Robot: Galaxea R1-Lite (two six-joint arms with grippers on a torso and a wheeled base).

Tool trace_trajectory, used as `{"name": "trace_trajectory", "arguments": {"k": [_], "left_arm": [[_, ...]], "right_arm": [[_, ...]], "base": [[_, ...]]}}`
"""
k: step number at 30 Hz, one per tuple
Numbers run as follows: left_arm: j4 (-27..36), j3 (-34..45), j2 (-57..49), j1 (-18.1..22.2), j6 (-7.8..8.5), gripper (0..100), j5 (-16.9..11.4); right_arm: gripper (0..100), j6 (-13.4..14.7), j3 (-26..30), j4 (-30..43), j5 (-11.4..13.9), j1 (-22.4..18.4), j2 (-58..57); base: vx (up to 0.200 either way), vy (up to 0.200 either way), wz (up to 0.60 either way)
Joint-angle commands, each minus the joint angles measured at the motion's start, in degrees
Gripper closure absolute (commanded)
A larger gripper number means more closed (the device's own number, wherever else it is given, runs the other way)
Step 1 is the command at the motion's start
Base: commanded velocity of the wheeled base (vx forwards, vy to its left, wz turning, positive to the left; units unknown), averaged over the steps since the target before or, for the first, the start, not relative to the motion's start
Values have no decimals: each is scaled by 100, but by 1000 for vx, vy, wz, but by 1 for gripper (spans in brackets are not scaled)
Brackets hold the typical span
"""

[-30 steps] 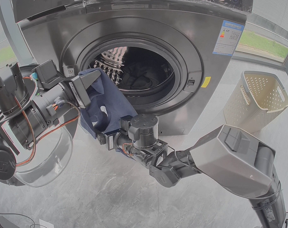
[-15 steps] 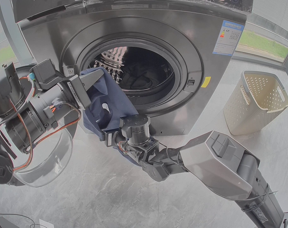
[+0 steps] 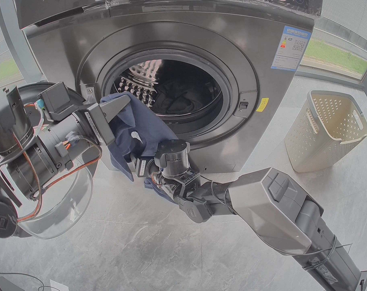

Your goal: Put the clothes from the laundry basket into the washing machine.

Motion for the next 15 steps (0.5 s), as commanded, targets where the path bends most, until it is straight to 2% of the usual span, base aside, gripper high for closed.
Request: {"name": "trace_trajectory", "arguments": {"k": [1, 7, 12, 13, 14, 15], "left_arm": [[-3, -13, 4, 13, -1, 100, 9], [-3, -39, 40, 30, -1, 100, 36], [-3, -83, 101, 189, -1, 100, 27], [-3, -83, 101, 189, -1, 100, 18], [-3, -118, 145, 277, -1, 100, -8], [-3, -136, 180, 303, -1, 100, -8]], "right_arm": [[100, 1, 20, -9, -12, 27, 67], [100, 10, 565, -71, -56, 71, -249], [100, 19, 1646, -361, -100, 80, -935], [100, 19, 1690, -370, -117, 88, -952], [100, 10, 2367, -493, -126, 123, -1392], [100, 10, 2692, -545, -126, 132, -1620]], "base": [[0, 0, 0], [0, 0, 0], [0, 0, 0], [0, 0, 0], [0, 0, 0], [0, 0, 0]]}}
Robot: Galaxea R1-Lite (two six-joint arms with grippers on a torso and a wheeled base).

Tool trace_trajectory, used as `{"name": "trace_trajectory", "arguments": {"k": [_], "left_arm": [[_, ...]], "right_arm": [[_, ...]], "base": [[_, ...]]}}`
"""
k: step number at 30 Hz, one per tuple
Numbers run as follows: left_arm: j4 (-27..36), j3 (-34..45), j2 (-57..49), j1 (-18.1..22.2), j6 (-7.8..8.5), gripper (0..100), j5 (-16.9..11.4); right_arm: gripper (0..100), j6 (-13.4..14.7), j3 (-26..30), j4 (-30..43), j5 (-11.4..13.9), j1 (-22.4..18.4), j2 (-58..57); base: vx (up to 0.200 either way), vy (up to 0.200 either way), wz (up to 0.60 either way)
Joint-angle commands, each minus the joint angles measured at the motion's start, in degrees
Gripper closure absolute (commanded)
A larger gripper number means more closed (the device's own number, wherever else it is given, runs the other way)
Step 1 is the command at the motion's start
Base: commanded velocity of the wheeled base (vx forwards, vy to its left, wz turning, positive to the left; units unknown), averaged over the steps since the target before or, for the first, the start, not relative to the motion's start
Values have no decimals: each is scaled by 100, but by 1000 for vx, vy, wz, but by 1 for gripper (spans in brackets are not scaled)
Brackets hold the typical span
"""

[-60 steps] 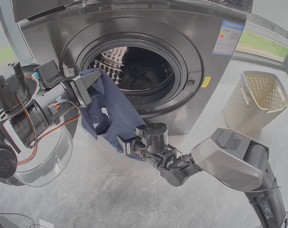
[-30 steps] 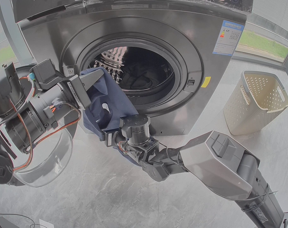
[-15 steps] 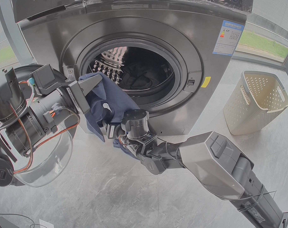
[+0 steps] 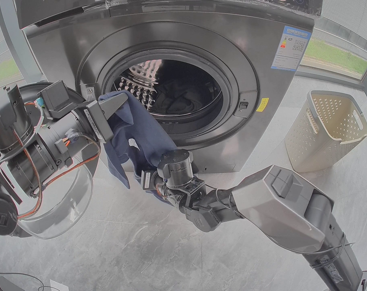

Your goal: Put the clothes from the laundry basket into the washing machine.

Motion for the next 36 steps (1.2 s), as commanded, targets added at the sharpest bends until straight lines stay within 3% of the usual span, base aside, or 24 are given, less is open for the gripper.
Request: {"name": "trace_trajectory", "arguments": {"k": [1, 3, 4, 5, 8, 14, 18, 23, 30, 33, 36], "left_arm": [[-7, -98, 160, 233, -4, 100, -37], [-16, -133, 169, 321, -4, 100, -55], [-16, -133, 169, 330, -4, 100, -55], [-7, -186, 160, 374, 5, 100, -64], [-7, -195, 160, 382, 5, 100, -64], [-7, -125, 63, 382, 5, 100, -46], [28, -37, -165, 391, 32, 100, -46], [55, 315, -534, 409, 58, 100, -204], [72, 939, -1097, 391, 67, 100, -732], [64, 1141, -1185, 453, 75, 100, -1110], [46, 1159, -1202, 585, 84, 100, -1233]], "right_arm": [[100, -6, 1758, -320, -32, 79, -1406], [100, -67, 2549, -381, -32, 88, -1951], [100, -76, 2602, -381, -32, 88, -1978], [100, -199, 3252, -399, -32, 44, -2514], [100, -480, 3929, -399, -6, -70, -3182], [100, -841, 4869, -337, 91, -519, -4245], [100, -1087, 5370, -346, 328, -659, -4896], [100, -1298, 5599, -399, 363, -800, -5485], [100, -1227, 5256, -583, 460, -1310, -5739], [100, -1210, 5274, -1172, 767, -1468, -5722], [100, -1210, 5256, -1761, 767, -1450, -5695]], "base": [[0, 0, 0], [0, 0, 0], [0, 0, 0], [0, 0, 0], [0, 0, 0], [0, 0, 0], [0, 0, 0], [0, 0, 0], [0, 0, 0], [0, 0, 0], [0, 0, 0]]}}
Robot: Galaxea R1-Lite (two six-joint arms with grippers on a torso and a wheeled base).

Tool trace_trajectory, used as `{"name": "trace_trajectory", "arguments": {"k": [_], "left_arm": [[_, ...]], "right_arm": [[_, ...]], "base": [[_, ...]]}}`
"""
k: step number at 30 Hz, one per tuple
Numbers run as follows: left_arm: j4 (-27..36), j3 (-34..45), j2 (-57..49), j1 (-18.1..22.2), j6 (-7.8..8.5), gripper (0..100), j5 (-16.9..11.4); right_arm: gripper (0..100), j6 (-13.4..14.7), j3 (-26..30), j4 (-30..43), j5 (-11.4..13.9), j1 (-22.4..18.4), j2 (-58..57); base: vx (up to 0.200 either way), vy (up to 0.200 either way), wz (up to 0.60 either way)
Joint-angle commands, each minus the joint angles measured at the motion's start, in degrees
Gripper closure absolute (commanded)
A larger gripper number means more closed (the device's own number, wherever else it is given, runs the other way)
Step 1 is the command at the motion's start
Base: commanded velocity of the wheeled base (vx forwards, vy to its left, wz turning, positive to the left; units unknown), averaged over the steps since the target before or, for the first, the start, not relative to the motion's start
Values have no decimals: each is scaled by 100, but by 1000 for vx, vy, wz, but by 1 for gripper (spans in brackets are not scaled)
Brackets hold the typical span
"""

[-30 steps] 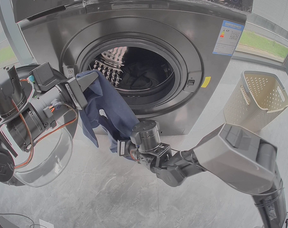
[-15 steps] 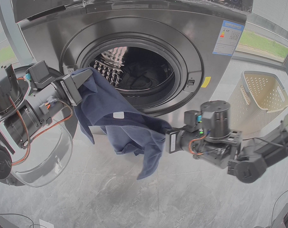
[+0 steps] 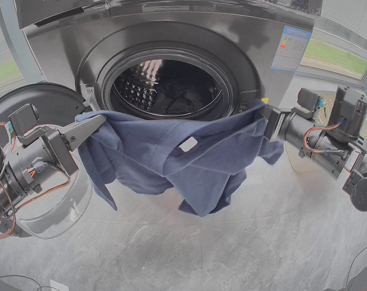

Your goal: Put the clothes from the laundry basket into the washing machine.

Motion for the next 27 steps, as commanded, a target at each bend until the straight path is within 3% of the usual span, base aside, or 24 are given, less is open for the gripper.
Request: {"name": "trace_trajectory", "arguments": {"k": [1, 5, 8, 22, 27], "left_arm": [[-40, 171, -230, 191, 19, 100, -243], [-66, 286, -406, 296, 19, 100, -339], [-66, 233, -458, 375, 1, 100, -436], [-154, 180, -133, 665, -25, 100, -436], [-145, 523, -186, 586, 28, 100, -462]], "right_arm": [[100, 11, -45, -664, 80, -112, -105], [100, 63, 43, -971, 62, -156, -140], [100, 327, 175, -1235, 27, -156, -202], [100, 415, 456, -1305, 36, -94, -219], [100, 388, 562, -1578, 18, 284, -211]], "base": [[0, 0, 0], [0, 0, 0], [0, 0, 0], [0, 0, 0], [0, 0, 0]]}}
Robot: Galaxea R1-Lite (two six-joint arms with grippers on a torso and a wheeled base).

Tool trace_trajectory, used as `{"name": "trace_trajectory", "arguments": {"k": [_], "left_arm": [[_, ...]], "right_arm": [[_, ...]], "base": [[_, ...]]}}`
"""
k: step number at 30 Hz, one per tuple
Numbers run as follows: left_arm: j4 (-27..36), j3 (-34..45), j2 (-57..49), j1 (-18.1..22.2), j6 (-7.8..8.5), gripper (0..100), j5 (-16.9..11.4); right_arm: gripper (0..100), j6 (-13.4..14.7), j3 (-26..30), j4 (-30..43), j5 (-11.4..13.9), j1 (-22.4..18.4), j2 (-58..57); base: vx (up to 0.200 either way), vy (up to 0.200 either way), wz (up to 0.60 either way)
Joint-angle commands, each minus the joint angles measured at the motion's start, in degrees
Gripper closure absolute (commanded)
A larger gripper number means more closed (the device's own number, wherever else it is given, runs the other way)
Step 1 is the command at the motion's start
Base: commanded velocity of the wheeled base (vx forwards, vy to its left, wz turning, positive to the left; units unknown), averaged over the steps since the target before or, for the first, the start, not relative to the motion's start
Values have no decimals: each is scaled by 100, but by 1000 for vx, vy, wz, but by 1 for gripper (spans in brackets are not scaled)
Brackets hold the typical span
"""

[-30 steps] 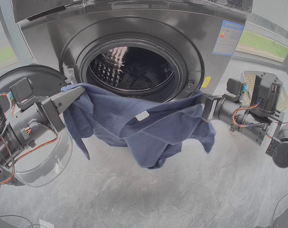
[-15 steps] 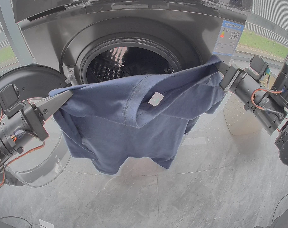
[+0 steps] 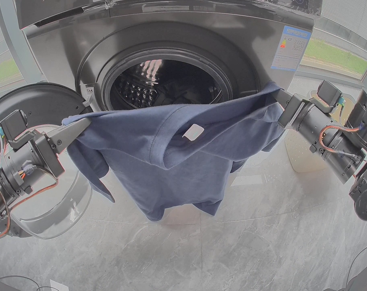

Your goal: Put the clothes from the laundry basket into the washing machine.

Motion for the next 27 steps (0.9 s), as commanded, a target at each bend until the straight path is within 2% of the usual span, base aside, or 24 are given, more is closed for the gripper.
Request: {"name": "trace_trajectory", "arguments": {"k": [1, 7, 11, 13, 14, 23, 25, 27], "left_arm": [[7, 273, 16, -45, 20, 100, -24], [-2, 291, 68, 51, -6, 100, -173], [-37, 18, 24, 341, -15, 100, -164], [-55, -61, 7, 420, -33, 100, -164], [-72, -105, 16, 464, -24, 100, -156], [-72, 80, 86, 376, 38, 100, -173], [-81, 45, 77, 376, 29, 100, -164], [-169, -140, 59, 420, -50, 100, -164]], "right_arm": [[100, -14, 51, -160, -17, 303, 27], [100, -5, 25, -195, -8, 364, 194], [100, -23, -125, -467, -35, 312, 388], [100, -23, -160, -564, -79, 285, 458], [100, -31, -195, -634, -228, 250, 493], [100, -23, -265, -634, -298, 250, 458], [100, -31, -248, -634, -298, 250, 458], [100, -40, -178, -626, -298, 259, 467]], "base": [[0, 0, 0], [0, 0, 0], [0, 0, 0], [0, 0, 0], [0, 0, 0], [0, 0, 0], [0, 0, 0], [0, 0, 0]]}}
